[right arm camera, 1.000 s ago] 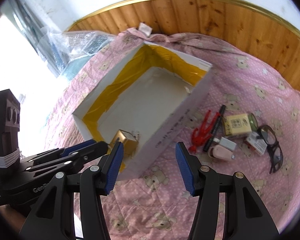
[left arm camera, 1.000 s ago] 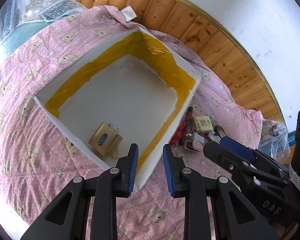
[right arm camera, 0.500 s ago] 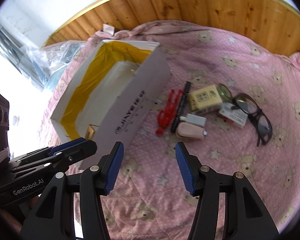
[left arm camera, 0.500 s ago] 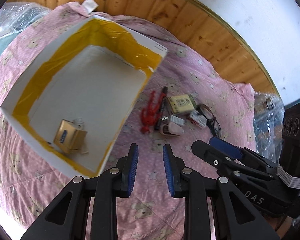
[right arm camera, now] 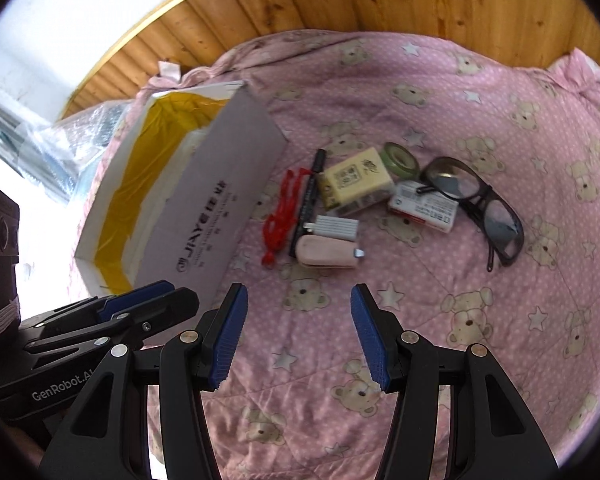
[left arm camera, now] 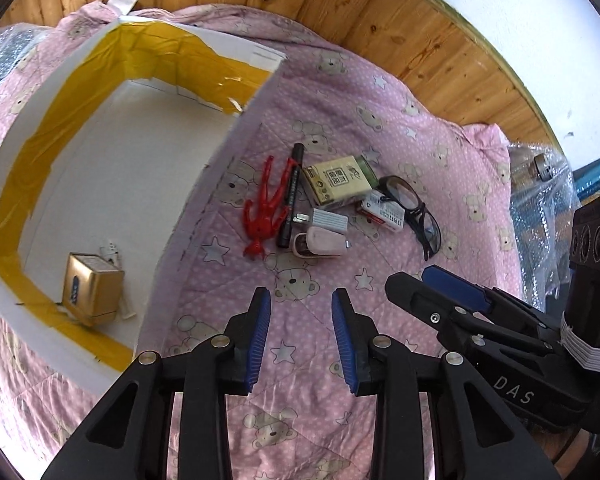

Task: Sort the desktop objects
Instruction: 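Move both tools back toward the remaining items on the bedspread, then grasp the pink stapler with the left tool while the right tool approaches the white charger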

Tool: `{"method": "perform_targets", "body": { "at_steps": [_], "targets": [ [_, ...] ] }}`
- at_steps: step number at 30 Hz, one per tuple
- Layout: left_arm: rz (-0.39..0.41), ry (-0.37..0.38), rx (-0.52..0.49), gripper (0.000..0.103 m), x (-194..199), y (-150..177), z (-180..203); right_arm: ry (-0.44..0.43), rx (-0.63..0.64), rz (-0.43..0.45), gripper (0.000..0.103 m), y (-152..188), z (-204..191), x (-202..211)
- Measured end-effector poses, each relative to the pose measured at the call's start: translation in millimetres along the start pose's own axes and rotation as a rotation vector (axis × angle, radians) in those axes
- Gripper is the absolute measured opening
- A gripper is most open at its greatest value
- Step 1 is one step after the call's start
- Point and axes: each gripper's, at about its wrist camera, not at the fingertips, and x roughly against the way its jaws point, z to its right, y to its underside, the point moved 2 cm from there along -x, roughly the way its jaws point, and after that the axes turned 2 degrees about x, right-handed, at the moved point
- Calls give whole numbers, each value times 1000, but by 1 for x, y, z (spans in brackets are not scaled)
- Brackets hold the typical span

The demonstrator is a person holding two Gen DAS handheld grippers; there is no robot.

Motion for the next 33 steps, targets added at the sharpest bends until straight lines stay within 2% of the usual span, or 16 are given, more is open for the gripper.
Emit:
{"method": "perform_targets", "body": {
  "at_steps": [10, 27, 33],
  "targets": [
    [-64, -6, -21, 33, -39, -11, 2, 5, -57, -34, 57, -8, 23, -26],
    [-165, -9, -4, 33, -93, -10, -11, 17, -27, -119, 57, -43, 32, -112],
    [-162, -7, 29, 33, -92, -16, -23, -59, -37, -164, 57, -28, 40, -115]
  ]
}}
